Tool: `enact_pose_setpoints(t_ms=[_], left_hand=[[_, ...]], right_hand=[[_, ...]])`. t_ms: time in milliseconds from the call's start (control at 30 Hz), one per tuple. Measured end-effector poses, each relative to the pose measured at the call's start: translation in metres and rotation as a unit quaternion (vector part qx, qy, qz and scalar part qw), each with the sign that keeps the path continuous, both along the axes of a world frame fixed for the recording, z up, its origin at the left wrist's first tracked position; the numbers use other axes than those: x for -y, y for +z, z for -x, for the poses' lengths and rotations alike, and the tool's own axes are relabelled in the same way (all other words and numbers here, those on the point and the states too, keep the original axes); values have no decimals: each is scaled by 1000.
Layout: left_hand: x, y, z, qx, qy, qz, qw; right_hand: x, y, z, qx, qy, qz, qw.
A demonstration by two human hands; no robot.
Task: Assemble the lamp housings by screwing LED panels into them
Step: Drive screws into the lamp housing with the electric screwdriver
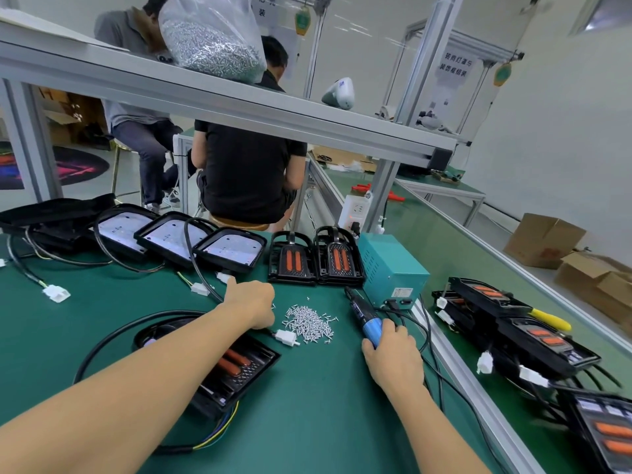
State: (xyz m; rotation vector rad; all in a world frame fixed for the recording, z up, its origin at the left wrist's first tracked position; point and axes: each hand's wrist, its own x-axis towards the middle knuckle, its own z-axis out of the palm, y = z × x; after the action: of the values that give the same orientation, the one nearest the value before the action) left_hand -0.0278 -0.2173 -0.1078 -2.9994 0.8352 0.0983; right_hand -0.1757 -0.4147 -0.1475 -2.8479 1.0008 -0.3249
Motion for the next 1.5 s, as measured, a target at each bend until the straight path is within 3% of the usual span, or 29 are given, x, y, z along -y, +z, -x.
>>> enact_pose_setpoints(t_ms=[167, 367, 433, 500, 600, 700, 800, 867, 1067, 1233, 1500], left_hand=[[0, -3, -1, 10, -8, 16, 1000], [-2, -1, 5, 14, -47, -10, 999], [-4, 7, 6, -15, -44, 77, 996], [-11, 17, 6, -85, -18, 235, 968], [-31, 27, 8, -202, 24, 444, 873], [-53, 29, 13, -298, 39, 551, 779], [-69, 26, 22, -339, 53, 614, 711], [-77, 25, 31, -353, 64, 637, 682], [-95, 23, 63, -390, 55, 695, 601], [-106, 28, 84, -382, 56, 716, 582], [-111, 33, 100, -385, 39, 743, 547]], right_hand=[[5, 0, -2, -23, -1, -15, 1000], [18, 21, -13, -101, -15, -129, 986], [24, 24, -14, -98, -17, -171, 980], [30, 28, -12, -66, -23, -238, 969], [30, 42, -5, 56, -45, -432, 899], [27, 63, 1, 172, -41, -575, 799], [11, 91, 3, 300, 44, -699, 648], [-8, 111, 5, 377, 93, -731, 561], [-75, 148, 6, 533, 184, -705, 429], [-115, 159, 6, 601, 226, -677, 359], [-144, 160, 1, 619, 252, -652, 357]])
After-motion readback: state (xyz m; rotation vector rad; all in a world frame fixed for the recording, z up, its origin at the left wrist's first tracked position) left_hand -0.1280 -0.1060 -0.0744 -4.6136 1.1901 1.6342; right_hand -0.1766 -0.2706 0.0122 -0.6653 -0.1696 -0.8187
